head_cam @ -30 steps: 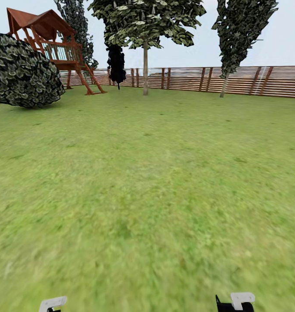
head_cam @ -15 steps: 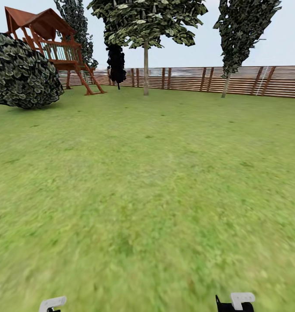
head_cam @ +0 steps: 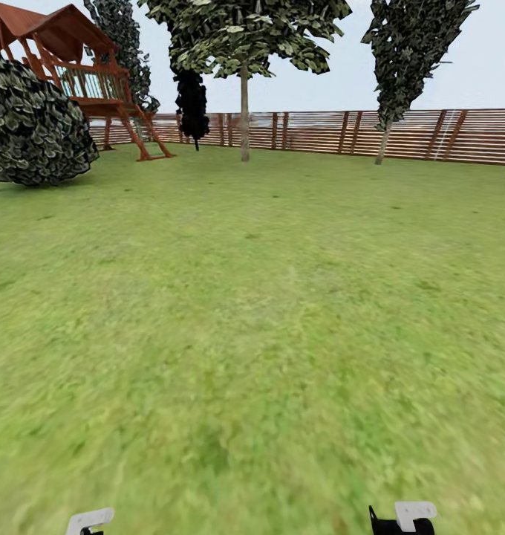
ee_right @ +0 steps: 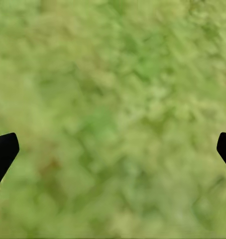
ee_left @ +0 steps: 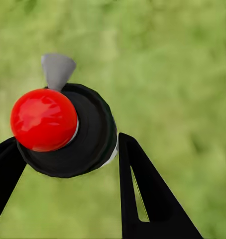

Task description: In the garden, pick up the pesticide atomizer on the floor and spray pesticide onto both trees until each tree trunk is fully covered.

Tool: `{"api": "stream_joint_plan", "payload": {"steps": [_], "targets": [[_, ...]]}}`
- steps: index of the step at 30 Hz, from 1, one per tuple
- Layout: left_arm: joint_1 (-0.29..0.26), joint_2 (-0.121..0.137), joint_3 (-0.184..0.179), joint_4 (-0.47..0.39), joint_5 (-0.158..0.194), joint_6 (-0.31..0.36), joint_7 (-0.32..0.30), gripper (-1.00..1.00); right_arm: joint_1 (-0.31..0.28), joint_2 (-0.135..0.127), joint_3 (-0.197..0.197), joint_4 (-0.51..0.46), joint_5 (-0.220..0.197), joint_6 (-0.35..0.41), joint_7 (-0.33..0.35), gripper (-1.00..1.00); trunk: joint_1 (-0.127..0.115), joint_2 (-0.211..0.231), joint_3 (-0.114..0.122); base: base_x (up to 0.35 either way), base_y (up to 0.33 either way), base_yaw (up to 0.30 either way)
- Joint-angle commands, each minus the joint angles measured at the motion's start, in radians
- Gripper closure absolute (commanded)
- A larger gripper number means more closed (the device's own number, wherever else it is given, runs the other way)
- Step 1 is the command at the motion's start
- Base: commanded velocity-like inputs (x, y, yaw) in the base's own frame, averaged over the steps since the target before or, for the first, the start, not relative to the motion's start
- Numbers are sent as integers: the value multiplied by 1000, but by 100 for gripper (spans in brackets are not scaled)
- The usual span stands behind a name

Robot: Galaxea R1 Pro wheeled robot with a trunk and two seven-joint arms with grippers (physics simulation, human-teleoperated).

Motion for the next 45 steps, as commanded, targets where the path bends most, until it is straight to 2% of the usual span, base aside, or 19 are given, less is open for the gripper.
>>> {"api": "stream_joint_plan", "payload": {"steps": [1,45], "targets": [[0,0,-11,0,4,-2,14,100,-1,0,-8,1,9,-5,2,-100,0,0,-1,335,79,-11],[1,0,-11,-2,4,-2,14,100,-1,0,-8,1,9,-5,2,-100,0,0,-1,335,78,0]]}}
